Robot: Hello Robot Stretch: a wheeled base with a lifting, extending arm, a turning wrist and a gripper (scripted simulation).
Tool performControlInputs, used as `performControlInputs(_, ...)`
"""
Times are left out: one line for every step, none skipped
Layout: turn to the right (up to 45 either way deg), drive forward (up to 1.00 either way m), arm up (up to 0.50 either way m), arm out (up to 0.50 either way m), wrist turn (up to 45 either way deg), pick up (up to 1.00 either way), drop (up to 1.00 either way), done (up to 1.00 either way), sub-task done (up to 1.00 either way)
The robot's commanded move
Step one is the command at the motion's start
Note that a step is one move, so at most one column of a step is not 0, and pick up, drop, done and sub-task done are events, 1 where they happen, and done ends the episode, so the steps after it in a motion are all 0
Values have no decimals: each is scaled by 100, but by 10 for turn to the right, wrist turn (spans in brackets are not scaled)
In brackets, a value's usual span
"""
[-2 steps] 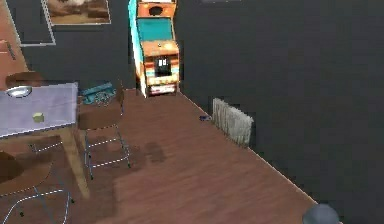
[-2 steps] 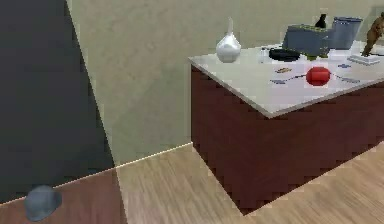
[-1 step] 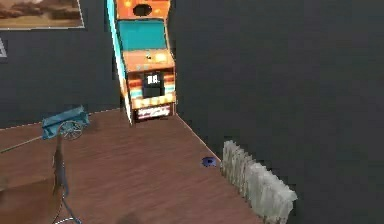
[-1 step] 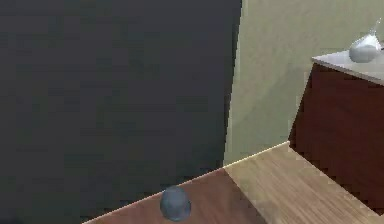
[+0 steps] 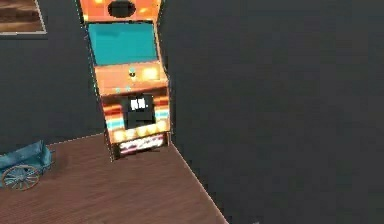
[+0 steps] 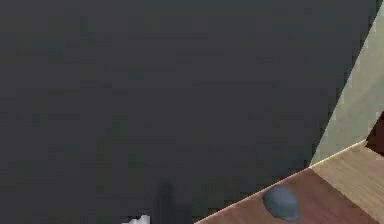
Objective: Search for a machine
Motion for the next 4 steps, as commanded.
performControlInputs(-210,0,0,0,0,0,0,0,0)
performControlInputs(0,75,0,0,0,0,0,0,0)
performControlInputs(-390,0,0,0,0,0,0,0,0)
performControlInputs(0,55,0,0,0,0,0,0,0)
